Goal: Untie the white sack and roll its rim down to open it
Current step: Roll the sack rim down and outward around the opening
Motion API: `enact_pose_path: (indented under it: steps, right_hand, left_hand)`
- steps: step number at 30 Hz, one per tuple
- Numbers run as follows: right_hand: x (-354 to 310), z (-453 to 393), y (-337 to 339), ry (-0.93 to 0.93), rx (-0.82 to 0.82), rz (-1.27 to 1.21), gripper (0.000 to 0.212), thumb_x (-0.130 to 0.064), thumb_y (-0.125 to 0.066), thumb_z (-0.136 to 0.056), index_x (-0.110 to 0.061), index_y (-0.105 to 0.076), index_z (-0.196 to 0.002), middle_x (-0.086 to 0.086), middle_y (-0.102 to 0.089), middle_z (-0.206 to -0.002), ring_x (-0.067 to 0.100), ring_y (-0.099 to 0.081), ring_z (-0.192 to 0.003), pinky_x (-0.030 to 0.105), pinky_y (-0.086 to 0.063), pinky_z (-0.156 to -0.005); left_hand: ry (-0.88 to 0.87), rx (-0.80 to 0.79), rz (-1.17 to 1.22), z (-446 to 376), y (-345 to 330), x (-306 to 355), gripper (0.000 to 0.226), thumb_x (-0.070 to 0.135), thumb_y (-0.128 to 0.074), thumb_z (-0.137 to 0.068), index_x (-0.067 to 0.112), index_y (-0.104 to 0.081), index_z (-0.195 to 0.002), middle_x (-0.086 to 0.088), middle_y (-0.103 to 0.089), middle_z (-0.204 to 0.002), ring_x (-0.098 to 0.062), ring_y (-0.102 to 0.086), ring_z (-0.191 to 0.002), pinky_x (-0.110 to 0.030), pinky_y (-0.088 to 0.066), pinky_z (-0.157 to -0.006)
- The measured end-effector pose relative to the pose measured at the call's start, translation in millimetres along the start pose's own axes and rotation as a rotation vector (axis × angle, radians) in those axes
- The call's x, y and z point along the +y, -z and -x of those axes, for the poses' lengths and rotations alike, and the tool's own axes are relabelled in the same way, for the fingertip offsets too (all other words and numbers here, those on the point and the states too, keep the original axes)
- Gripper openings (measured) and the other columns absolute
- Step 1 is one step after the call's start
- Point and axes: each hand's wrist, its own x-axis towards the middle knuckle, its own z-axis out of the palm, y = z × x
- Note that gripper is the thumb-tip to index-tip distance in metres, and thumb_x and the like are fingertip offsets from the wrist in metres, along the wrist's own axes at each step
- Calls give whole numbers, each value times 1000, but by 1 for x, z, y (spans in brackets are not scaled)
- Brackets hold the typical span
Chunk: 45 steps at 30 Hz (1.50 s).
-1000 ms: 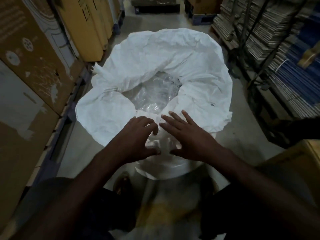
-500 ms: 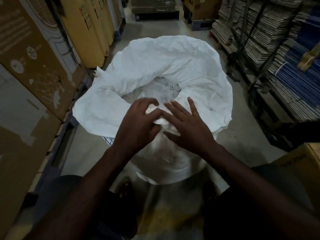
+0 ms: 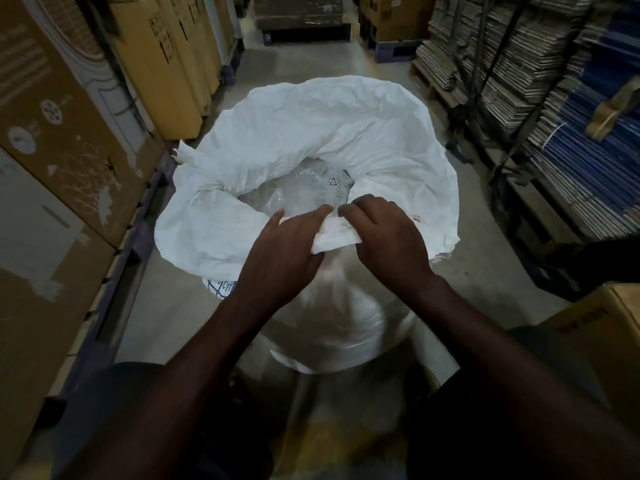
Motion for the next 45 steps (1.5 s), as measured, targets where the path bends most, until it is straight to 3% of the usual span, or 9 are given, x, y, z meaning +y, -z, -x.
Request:
enact_pose_path:
  steps: [5,12,16,22,29,34,38,40,45]
  right_hand:
    - [-6,-1,2,72,-175,-67,46,-19,-59,-89,-13,-59,-135,7,-60,-110,30,-59,-95,43,-45,-85]
    - [0,12,17,-174,-422,-368,80,-77,-57,-91,-41,-33,-159,-16,-46,-126,15,-49,-114,37,-41,-104]
    - [12,13,20,-193,-480,-465,63,-62,-51,-102,-37,-38,-159,-19,-47,-116,-4,-49,-106,41,-40,-110]
    - [18,11,8,-91,-580,-362,56,-50,-69,-95,-35,-51,-146,-13,-57,-121,8,-52,-118,36,-35,-108]
    - [-17,-11,12,114,-12,-86,12,-4,-68,-86,-9,-59,-92,8,-56,-85,29,-52,-75,39,-42,-62]
    - [-27,-11,9,-2,54,-50,25,2,-59,-86,-18,-51,-100,10,-60,-112,27,-51,-68,32,-35,-43]
    - [-17,-10,-10,-52,-223,-118,43,-11,-60,-92,-19,-54,-133,4,-66,-132,27,-59,-123,38,-57,-89]
    - [-13,-10,-15,-36,-296,-106,57,-7,-58,-90,-22,-45,-143,5,-72,-112,26,-65,-114,37,-45,-115]
    - [3,-13,-2,9,-380,-180,59,-29,-63,-88,-18,-52,-145,1,-64,-118,24,-60,-108,35,-39,-107]
  left_hand:
    - [-18,118,-115,-11,5,-13,27,13,-50,-93,14,-68,-113,-7,-61,-92,-34,-60,-74,-48,-45,-66]
    - [38,-105,43,4,2,-18,68,61,-49,-95,27,-43,-153,3,-48,-125,-21,-50,-113,-42,-34,-102]
    - [60,-280,223,12,7,-19,78,78,-38,-96,38,-26,-162,10,-38,-131,-14,-39,-126,-41,-25,-113]
    - [-26,-254,129,16,6,-27,56,48,-62,-94,32,-47,-146,9,-45,-120,-18,-46,-114,-42,-32,-104]
    - [31,302,-76,0,23,0,16,17,-74,-87,19,-59,-89,-1,-56,-83,-29,-57,-72,-40,-43,-54]
    - [72,227,-20,-3,18,2,46,21,-65,-93,19,-63,-139,-4,-68,-137,-33,-62,-122,-40,-54,-92]
    - [126,100,-14,-3,3,-8,46,28,-51,-99,21,-57,-144,-4,-74,-101,-31,-72,-87,-45,-58,-72]
    - [55,42,-12,-4,1,-17,51,39,-41,-100,16,-59,-142,-6,-71,-101,-32,-70,-87,-45,-54,-74]
    - [147,-332,149,5,9,-29,103,100,-32,-83,38,-23,-164,7,-49,-134,-15,-45,-126,-45,-30,-116]
